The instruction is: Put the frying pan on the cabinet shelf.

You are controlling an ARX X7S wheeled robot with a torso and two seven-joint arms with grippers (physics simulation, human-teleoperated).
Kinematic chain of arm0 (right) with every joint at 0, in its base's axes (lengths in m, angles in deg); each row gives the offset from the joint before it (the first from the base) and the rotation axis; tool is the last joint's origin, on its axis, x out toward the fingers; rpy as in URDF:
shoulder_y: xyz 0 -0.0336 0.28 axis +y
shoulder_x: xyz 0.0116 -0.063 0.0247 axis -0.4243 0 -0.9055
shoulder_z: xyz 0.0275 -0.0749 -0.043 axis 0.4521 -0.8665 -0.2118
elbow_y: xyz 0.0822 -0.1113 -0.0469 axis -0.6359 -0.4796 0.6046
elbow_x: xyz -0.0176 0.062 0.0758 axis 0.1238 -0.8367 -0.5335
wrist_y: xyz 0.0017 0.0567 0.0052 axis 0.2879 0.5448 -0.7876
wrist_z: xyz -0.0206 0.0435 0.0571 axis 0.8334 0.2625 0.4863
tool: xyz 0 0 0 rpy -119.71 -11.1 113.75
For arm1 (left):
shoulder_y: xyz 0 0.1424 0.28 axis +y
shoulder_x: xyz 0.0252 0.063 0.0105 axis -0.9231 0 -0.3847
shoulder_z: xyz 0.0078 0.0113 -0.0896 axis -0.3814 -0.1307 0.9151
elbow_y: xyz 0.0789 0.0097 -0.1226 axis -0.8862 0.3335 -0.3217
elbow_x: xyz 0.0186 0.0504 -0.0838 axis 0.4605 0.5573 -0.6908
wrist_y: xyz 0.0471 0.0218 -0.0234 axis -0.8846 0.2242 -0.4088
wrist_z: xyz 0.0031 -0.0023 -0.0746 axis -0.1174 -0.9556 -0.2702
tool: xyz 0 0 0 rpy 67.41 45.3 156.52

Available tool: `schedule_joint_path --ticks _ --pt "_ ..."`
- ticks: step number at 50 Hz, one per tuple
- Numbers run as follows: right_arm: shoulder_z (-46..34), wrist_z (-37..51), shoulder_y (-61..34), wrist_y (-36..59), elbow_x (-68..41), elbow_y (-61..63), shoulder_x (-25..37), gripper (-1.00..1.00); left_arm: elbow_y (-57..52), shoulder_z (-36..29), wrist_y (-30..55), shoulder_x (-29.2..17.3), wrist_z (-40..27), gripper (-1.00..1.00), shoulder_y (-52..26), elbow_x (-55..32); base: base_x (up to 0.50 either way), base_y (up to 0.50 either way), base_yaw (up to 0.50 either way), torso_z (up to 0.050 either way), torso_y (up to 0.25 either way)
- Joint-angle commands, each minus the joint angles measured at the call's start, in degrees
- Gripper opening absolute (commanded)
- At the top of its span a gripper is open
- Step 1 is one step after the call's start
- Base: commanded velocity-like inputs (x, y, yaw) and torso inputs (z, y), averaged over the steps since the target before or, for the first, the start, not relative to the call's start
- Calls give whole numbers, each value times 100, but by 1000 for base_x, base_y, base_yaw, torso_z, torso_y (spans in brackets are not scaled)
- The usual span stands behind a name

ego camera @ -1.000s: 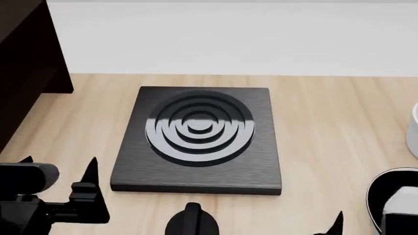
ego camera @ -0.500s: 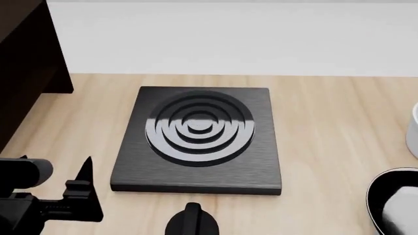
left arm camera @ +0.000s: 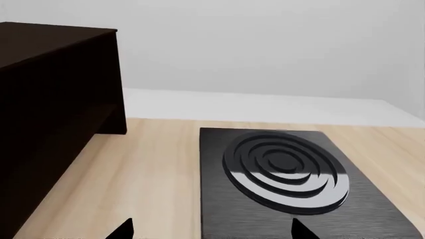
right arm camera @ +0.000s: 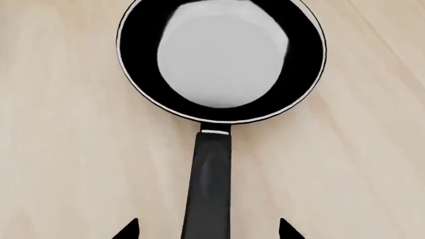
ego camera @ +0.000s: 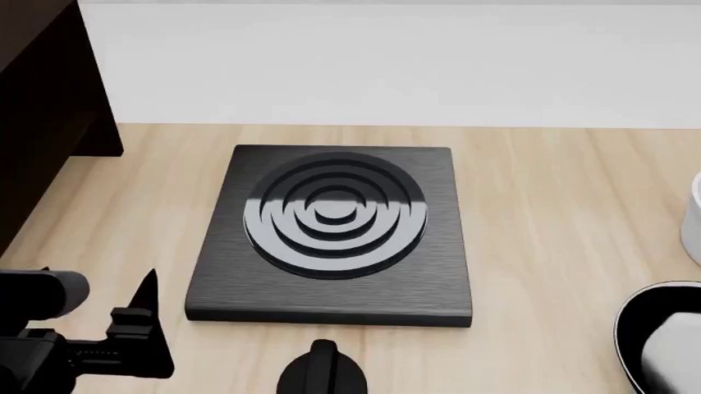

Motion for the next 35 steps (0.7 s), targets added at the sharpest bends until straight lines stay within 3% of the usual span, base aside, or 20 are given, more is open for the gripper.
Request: schedule_joint_path --ticks 1,35 --pt "-290 -173 -235 -269 129 -603 -107 100 37 -36 -24 -13 -1 100 21 -29 0 0 0 0 0" --pt "-767 -783 133 -1205 834 -1414 -315 100 144 89 -198 -59 52 100 154 -207 0 0 0 0 0"
